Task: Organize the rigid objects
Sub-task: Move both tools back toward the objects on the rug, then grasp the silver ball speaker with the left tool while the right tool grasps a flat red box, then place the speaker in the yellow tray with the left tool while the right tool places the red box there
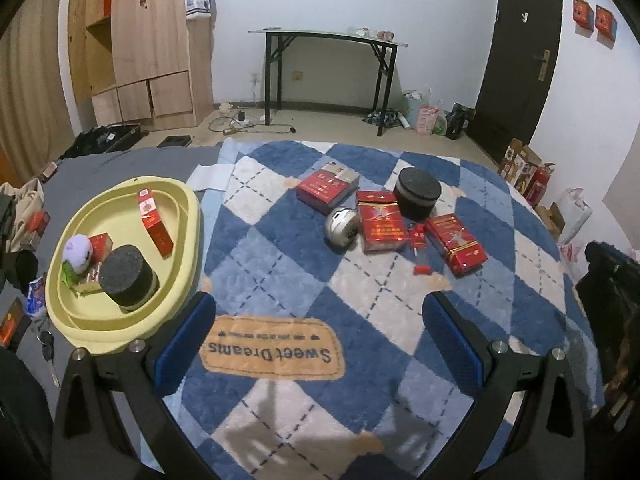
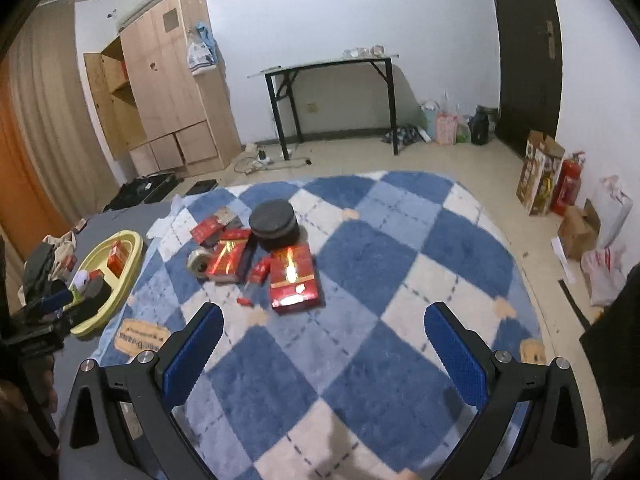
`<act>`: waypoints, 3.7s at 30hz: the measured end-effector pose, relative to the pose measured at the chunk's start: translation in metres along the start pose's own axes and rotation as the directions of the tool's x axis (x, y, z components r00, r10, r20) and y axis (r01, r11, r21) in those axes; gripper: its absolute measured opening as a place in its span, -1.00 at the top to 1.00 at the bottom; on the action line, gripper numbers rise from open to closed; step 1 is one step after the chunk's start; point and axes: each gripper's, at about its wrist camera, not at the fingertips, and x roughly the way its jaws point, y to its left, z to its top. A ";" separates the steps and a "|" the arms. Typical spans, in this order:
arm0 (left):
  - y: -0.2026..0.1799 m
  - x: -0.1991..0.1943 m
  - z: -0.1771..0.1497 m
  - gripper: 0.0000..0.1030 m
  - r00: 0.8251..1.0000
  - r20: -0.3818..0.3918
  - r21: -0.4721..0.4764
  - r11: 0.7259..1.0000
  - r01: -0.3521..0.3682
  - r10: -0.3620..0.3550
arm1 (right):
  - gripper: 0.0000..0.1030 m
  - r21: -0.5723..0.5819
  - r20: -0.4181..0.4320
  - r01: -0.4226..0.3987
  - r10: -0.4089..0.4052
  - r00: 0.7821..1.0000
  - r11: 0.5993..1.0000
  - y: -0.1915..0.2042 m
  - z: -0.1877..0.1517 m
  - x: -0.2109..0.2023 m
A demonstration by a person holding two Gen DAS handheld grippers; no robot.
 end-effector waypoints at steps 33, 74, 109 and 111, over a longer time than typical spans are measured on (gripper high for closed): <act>-0.015 0.071 0.029 -1.00 0.989 -0.031 0.183 0.972 0.145 -0.141 | -0.99 -0.180 -0.139 -0.076 0.051 0.989 0.981 0.021 0.001 0.096; -0.017 0.160 0.043 0.12 0.977 -0.077 0.266 0.940 0.211 -0.197 | -0.11 -0.199 -0.155 -0.044 0.013 0.988 0.979 0.007 0.004 0.221; 0.271 0.077 0.074 0.12 0.995 -0.034 -0.097 0.991 -0.093 0.090 | -0.11 -0.452 -0.242 -0.442 0.371 0.897 0.775 0.262 0.005 0.160; 0.283 0.091 0.072 0.12 0.994 -0.056 -0.115 0.988 -0.100 0.094 | -0.11 -0.477 -0.295 -0.465 0.363 0.884 0.746 0.292 0.001 0.181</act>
